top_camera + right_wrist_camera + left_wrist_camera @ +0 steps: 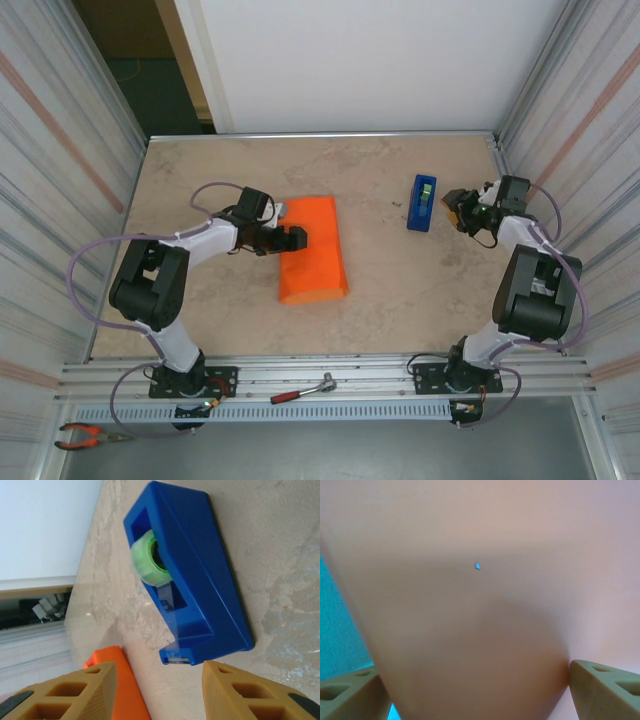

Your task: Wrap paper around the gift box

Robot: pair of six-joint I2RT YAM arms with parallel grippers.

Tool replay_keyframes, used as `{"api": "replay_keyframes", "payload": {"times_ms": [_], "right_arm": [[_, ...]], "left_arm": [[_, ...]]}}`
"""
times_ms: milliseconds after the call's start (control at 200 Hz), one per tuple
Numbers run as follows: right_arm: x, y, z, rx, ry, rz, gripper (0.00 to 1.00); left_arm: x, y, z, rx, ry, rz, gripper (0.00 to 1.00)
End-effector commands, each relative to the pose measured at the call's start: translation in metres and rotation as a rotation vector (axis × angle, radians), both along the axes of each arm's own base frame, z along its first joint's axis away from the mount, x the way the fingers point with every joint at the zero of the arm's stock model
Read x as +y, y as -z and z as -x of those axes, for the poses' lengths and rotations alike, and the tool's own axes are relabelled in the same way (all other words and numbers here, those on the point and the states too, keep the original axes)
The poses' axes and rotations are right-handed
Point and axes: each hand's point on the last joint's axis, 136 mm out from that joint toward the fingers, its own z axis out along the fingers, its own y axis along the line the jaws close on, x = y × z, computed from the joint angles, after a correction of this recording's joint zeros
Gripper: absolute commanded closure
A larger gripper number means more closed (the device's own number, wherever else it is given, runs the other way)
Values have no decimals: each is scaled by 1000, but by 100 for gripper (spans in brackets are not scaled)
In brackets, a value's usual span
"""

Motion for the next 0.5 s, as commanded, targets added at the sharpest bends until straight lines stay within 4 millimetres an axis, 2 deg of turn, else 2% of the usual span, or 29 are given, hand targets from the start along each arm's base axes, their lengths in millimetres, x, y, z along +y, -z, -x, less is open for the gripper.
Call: {"api": "replay_keyframes", "payload": {"times_ms": [0,496], "right_arm": [[3,1,-3,-31,-28,-4,56],[20,11,-20,-29,-92,-11,64]], "left_arm": [[31,58,22,114,-22,-210,13],[34,59,25,116,-25,-221,13]]}}
